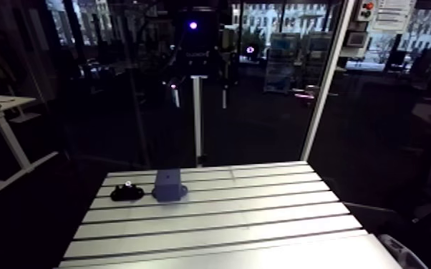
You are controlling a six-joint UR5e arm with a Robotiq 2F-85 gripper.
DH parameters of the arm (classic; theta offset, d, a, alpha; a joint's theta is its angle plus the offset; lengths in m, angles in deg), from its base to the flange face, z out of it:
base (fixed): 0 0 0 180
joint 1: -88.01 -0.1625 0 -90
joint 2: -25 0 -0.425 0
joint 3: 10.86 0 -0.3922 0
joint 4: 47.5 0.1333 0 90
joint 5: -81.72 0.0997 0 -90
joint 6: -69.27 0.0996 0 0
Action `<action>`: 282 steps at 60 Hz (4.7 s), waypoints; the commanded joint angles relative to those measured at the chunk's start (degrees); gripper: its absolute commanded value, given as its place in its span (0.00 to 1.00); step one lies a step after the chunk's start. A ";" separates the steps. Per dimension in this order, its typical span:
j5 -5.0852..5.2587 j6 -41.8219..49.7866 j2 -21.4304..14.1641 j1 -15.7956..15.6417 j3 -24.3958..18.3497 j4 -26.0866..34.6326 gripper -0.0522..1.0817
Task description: Pick up the M10 bolt and insert it into the hole until fully seated.
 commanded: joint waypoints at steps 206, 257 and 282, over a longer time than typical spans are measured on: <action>2.11 1.29 27.41 -21.11 0.00 -31.07 0.54; 1.14 5.78 29.02 -21.54 0.79 -32.61 0.55; 1.23 8.09 29.71 -21.54 0.89 -32.72 0.54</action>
